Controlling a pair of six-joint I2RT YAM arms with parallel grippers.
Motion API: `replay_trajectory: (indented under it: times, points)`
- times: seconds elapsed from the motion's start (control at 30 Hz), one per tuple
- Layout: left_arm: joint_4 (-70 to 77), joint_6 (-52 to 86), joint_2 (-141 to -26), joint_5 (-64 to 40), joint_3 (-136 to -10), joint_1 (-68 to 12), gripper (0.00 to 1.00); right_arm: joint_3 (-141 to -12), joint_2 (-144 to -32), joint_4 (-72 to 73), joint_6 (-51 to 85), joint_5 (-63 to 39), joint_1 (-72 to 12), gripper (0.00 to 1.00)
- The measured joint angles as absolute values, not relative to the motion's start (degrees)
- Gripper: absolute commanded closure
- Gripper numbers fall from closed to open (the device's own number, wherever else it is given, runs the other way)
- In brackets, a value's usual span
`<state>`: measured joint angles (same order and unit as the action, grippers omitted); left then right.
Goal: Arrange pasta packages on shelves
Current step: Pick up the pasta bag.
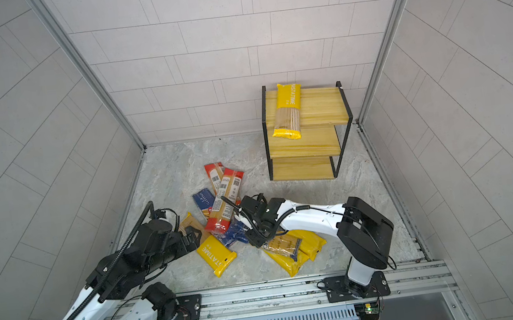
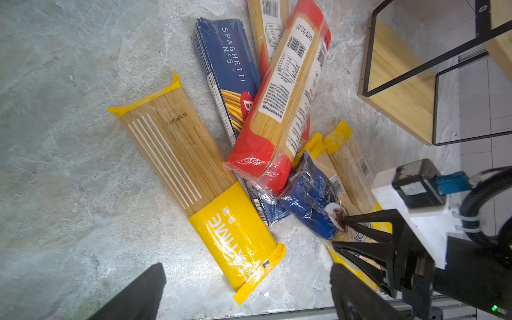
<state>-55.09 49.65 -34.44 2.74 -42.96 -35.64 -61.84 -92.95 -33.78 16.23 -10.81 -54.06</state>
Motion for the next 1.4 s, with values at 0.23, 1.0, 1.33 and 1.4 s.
replay_trajectory:
  times: [0.23,1.0,1.33,1.4]
  points:
    - [-55.0,49.6,-33.9,2.6,-43.0,-35.6,0.02,-59.1,-85.5,-41.1,15.6,-2.7,-53.6,0.31]
    - [-55.2,49.5,-27.9,0.1,-41.3,-35.6,0.02,-55.8,-95.4,-38.2,18.6,-2.3,-54.8,0.32]
    - [-56.3,49.6,-26.6,0.2,-41.3,-35.6,0.02,-58.7,-95.4,-38.3,19.6,-6.7,-54.4,0.81]
    - [-56.5,49.6,-26.6,0.2,-41.3,-35.6,0.02,-58.5,-95.2,-37.4,19.9,-8.6,-53.9,0.81]
